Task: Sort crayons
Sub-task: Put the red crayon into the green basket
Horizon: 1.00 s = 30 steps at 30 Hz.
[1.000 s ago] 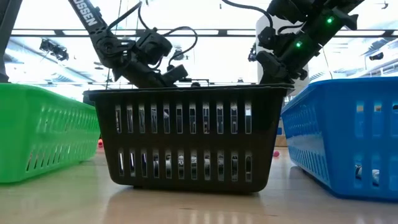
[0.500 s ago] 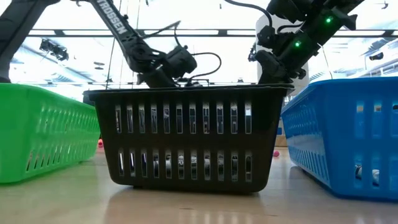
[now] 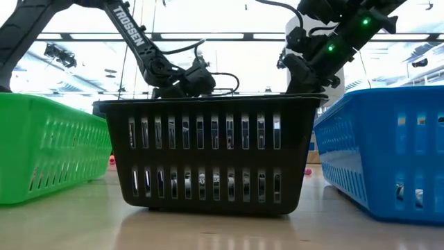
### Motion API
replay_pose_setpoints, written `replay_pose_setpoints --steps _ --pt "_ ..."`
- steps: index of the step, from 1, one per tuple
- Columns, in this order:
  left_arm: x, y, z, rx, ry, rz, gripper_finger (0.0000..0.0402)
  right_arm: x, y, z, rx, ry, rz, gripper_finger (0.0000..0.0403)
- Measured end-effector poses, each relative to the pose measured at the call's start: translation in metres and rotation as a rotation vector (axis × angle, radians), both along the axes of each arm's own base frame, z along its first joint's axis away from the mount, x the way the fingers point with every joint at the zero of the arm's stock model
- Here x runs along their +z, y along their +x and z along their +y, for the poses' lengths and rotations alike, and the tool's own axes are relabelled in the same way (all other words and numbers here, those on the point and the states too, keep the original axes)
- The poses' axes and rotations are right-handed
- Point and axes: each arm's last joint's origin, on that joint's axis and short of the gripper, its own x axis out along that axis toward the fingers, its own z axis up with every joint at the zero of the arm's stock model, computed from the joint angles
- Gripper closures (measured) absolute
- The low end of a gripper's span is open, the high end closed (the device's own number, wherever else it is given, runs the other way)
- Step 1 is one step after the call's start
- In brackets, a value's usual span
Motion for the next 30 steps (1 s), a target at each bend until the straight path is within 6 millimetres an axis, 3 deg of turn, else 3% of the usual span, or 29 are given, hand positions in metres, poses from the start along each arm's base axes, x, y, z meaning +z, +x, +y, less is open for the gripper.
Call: replay_pose_setpoints --steps 13,23,30 --pt "-0.011 0.001 -0.003 -0.036 -0.027 0.039 0.0296 0.001 0.001 0.0 0.011 -0.007 -0.004 0.0293" --pt "-0.013 0.001 -0.006 -0.118 -0.069 0.056 0.0388 0.001 0.001 0.0 0.012 -0.006 -0.004 0.0293" --pt "-0.008 0.0 -0.01 -0.133 -0.049 0.072 0.0389 0.001 0.001 0.0 0.014 -0.004 -0.003 0.0293"
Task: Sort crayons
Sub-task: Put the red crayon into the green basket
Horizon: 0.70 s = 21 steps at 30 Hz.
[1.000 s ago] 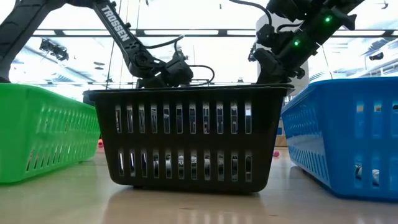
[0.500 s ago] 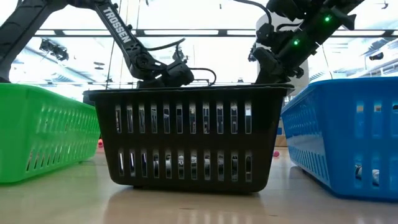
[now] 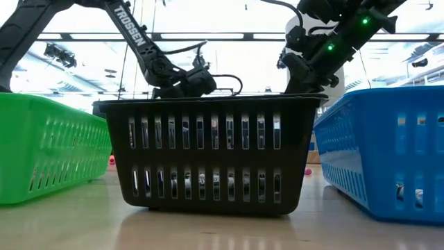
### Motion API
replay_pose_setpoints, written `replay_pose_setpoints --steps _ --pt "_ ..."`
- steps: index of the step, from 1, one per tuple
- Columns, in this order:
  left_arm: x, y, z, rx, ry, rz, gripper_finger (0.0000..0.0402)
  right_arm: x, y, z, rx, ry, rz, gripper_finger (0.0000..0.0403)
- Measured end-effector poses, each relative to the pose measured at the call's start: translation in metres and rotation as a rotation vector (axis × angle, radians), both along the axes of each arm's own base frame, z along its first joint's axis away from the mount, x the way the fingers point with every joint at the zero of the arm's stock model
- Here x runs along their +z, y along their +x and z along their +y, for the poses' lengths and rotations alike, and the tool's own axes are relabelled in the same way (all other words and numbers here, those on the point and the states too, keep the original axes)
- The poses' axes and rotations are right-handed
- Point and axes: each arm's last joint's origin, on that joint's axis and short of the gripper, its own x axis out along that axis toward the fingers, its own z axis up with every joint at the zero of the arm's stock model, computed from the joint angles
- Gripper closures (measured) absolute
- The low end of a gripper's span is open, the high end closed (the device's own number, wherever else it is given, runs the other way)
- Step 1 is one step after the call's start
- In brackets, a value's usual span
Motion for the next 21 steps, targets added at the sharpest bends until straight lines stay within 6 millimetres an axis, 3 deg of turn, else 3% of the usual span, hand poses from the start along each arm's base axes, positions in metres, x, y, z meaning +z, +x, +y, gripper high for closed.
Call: replay_pose_setpoints --steps 4,13,21 --pt "0.014 -0.004 -0.008 -0.034 0.004 0.014 0.0389 0.0 0.0 0.0 -0.002 -0.002 0.0 0.0293" --pt "0.072 -0.005 -0.034 -0.104 0.082 -0.121 0.0389 0.0 0.0 0.001 -0.001 -0.007 0.002 0.0293" --pt "0.104 -0.014 -0.055 -0.151 0.101 -0.155 0.0389 0.01 0.007 0.016 0.08 -0.099 -0.069 0.0293"
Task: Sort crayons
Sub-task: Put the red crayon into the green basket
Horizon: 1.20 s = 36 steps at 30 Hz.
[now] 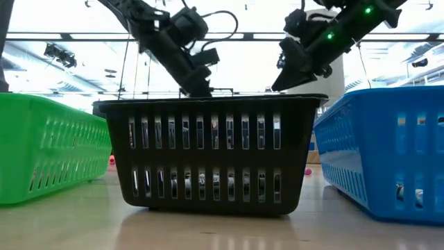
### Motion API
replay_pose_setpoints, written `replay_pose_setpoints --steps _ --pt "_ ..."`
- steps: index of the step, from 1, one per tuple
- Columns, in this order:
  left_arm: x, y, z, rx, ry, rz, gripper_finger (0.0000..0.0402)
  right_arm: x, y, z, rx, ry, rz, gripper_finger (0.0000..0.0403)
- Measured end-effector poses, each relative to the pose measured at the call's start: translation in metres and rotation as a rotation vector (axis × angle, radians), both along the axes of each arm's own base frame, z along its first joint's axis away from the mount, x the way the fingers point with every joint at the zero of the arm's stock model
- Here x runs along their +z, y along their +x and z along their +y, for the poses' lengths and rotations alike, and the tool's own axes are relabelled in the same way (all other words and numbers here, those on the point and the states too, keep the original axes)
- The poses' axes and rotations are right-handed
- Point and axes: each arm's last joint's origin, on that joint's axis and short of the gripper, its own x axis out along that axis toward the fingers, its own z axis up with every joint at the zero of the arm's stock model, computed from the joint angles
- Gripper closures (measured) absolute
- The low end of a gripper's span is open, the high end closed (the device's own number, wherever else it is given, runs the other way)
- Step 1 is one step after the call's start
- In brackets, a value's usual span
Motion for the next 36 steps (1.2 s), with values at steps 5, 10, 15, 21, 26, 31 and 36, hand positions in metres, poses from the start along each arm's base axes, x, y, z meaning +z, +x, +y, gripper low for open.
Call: replay_pose_setpoints --steps 5,10,15,21,26,31,36 --pt "0.013 -0.014 -0.02 -0.035 -0.029 0.067 0.0389 0.0 -0.001 0.003 -0.003 -0.026 0.007 0.0293" --pt "0.029 -0.03 -0.049 -0.106 -0.061 0.116 0.0389 0.0 -0.001 0.003 -0.004 -0.026 0.012 0.0293" --pt "0.042 -0.048 -0.083 -0.252 -0.146 0.164 0.0389 -0.001 -0.001 0.003 -0.012 -0.015 0.007 0.0293" --pt "0.051 -0.065 -0.127 -0.476 -0.263 0.191 0.0385 -0.001 -0.002 0.003 -0.013 -0.013 0.015 0.0293" --pt "0.051 -0.073 -0.166 -0.665 -0.36 0.223 0.0384 -0.002 -0.002 0.003 -0.017 -0.009 0.019 0.0293" --pt "0.047 -0.08 -0.198 -0.748 -0.39 0.271 0.0384 -0.002 -0.003 0.003 -0.022 -0.003 0.019 0.0293" --pt "0.049 -0.086 -0.22 -0.779 -0.345 0.259 0.0383 -0.002 -0.003 0.003 -0.021 -0.003 0.019 0.0293"
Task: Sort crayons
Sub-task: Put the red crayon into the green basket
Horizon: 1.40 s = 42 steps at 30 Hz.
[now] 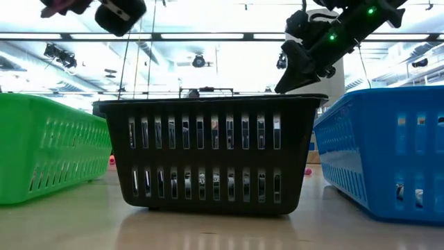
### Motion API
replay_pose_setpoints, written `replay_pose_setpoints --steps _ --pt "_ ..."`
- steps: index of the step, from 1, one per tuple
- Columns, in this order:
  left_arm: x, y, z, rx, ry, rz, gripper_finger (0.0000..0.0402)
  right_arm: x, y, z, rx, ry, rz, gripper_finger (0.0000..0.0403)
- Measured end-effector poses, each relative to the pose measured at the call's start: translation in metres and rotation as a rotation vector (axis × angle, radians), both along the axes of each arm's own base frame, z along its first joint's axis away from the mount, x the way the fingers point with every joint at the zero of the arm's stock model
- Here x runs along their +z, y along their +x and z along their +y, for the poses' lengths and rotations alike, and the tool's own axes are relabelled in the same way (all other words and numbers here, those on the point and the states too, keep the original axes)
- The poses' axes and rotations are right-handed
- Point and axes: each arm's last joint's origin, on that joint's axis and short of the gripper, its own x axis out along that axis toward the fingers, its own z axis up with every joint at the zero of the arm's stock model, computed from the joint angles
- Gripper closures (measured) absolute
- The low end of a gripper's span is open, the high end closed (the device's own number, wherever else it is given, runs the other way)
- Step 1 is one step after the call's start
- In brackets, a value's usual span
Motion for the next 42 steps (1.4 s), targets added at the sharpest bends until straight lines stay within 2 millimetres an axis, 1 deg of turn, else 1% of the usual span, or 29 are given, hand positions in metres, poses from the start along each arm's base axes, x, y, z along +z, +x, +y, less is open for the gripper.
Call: replay_pose_setpoints --steps 3,6,9,11,17,22,25,31,35,38,42 --pt "-0.005 -0.002 -0.011 -0.009 0.049 -0.024 0.0383 0.0 0.0 0.0 -0.001 0.001 -0.001 0.0293" --pt "-0.02 -0.009 -0.018 -0.01 0.112 -0.02 0.0383 0.0 0.0 0.0 -0.002 0.003 -0.003 0.0293" --pt "-0.04 -0.013 -0.018 0.011 0.174 0.016 0.0383 0.0 0.0 0.0 -0.002 0.003 -0.004 0.0293" --pt "-0.047 -0.017 -0.017 0.027 0.187 0.036 0.0383 0.0 0.0 0.0 -0.002 0.003 -0.003 0.0293" --pt "-0.063 -0.016 -0.02 0.002 0.18 -0.003 0.0383 0.0 0.0 0.0 -0.004 0.003 -0.008 0.0293" --pt "-0.082 -0.016 -0.024 -0.102 0.231 -0.027 0.0383 0.0 0.0 0.0 -0.004 0.003 -0.008 0.0293" --pt "-0.089 -0.013 -0.026 -0.164 0.265 -0.036 0.0383 0.0 0.0 0.0 -0.004 0.003 -0.003 0.0293" --pt "-0.104 -0.008 -0.029 -0.168 0.286 0.007 0.0381 0.0 0.0 0.0 -0.004 0.003 -0.002 0.0293" --pt "-0.114 -0.005 -0.031 -0.177 0.304 0.039 0.0358 0.0 0.0 0.0 -0.005 0.005 -0.003 0.0293" --pt "-0.119 -0.004 -0.031 -0.192 0.321 0.05 0.0324 0.0 0.0 0.0 -0.004 0.005 -0.004 0.0293" --pt "-0.119 -0.004 -0.03 -0.185 0.343 0.051 0.0274 0.0 0.0 0.0 -0.004 0.005 -0.004 0.0293"
